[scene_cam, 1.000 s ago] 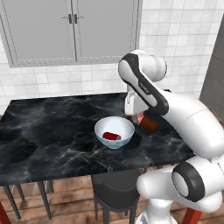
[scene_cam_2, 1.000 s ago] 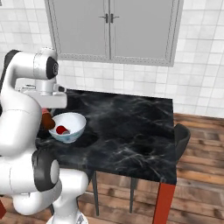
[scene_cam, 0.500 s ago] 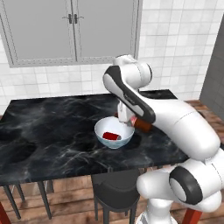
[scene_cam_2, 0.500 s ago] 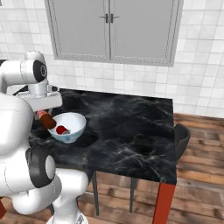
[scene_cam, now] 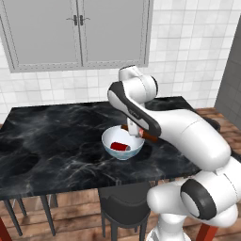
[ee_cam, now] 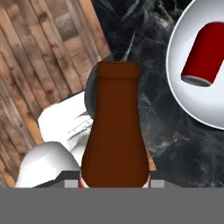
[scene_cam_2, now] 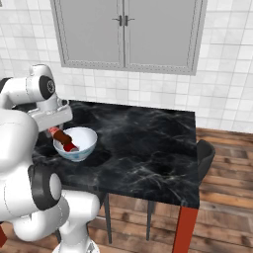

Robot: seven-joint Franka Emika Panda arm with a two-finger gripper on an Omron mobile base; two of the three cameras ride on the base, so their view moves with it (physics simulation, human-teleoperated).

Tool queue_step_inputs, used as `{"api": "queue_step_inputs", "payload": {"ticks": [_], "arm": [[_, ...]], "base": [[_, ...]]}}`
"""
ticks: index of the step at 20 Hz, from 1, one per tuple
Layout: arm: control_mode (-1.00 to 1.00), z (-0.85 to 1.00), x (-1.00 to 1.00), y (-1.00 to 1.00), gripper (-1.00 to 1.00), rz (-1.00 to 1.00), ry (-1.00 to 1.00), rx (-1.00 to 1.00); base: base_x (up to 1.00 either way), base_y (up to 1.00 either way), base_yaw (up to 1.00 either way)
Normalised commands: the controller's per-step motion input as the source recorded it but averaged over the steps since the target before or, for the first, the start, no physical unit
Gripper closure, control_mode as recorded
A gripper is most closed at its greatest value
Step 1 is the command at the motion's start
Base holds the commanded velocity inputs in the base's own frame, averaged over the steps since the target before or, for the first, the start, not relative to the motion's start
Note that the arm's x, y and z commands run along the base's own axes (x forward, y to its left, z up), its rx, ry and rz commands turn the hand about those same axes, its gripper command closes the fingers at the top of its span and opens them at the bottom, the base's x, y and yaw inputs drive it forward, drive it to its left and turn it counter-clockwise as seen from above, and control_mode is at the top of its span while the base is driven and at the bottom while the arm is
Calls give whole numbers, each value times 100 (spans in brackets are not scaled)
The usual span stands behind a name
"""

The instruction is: Open the fridge, grab two sodas, and place both sodas inside the bowl with ice on the dining counter.

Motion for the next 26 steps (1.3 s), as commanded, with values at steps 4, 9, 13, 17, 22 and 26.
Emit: {"api": "queue_step_inputs", "payload": {"ticks": [4,9,13,17,22,26], "arm": [[-100,-14,39,0,100,12,0,0],[-100,-17,36,0,100,11,0,0],[-100,-22,14,1,100,9,0,0],[-100,-24,4,4,100,8,0,0],[-100,-16,5,2,100,7,0,0],[-100,-7,10,0,100,7,-1,0]], "base": [[0,0,0],[0,0,0],[0,0,0],[0,0,0],[0,0,0],[0,0,0]]}}
